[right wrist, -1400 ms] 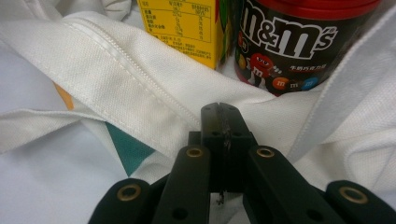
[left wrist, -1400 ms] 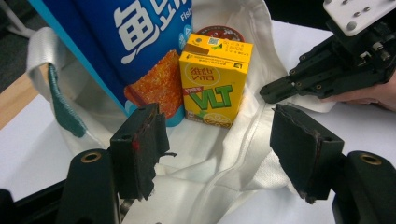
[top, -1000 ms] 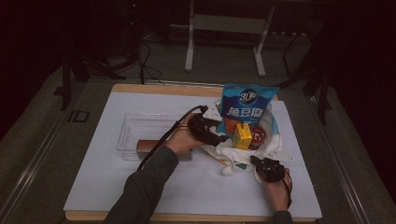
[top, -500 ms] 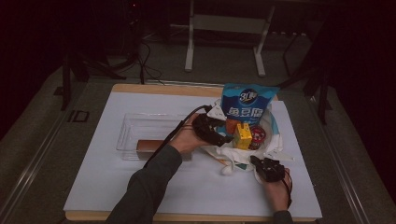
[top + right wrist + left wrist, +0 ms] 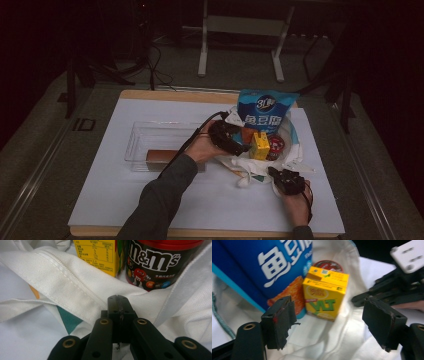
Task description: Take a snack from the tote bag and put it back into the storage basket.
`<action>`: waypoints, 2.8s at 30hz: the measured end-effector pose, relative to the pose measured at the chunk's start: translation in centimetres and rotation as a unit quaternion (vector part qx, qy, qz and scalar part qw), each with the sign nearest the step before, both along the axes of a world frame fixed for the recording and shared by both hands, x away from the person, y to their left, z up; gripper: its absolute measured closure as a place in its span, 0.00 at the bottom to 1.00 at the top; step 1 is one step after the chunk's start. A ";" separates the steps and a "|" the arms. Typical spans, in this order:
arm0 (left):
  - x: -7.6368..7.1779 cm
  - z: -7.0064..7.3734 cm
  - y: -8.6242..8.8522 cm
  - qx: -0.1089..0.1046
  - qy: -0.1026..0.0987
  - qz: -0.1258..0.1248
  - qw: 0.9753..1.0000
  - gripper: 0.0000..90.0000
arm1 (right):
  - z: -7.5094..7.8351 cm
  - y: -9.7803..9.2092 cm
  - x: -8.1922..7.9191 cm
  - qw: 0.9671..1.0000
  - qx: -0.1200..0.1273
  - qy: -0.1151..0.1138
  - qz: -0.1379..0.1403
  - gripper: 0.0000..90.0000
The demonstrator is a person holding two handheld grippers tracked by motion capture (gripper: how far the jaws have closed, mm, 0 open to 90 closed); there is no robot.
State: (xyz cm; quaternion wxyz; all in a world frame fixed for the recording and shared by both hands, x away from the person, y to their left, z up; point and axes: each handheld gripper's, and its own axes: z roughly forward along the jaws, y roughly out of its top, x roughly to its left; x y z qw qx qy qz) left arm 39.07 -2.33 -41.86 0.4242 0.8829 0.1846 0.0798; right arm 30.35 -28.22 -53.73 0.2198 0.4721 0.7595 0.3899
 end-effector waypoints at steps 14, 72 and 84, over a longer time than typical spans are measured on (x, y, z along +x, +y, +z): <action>0.7 -0.6 -1.9 0.017 0.003 -0.016 1.000 0.39 | 0.0 0.0 0.0 1.000 0.001 0.001 0.000 1.00; 3.5 -5.2 -8.2 0.107 0.002 -0.044 0.993 0.26 | 0.0 -0.1 0.0 1.000 0.009 0.003 0.001 0.99; 3.3 -5.1 -8.0 0.111 0.002 -0.039 0.993 0.31 | 0.0 -0.2 0.0 1.000 0.009 0.004 0.002 0.99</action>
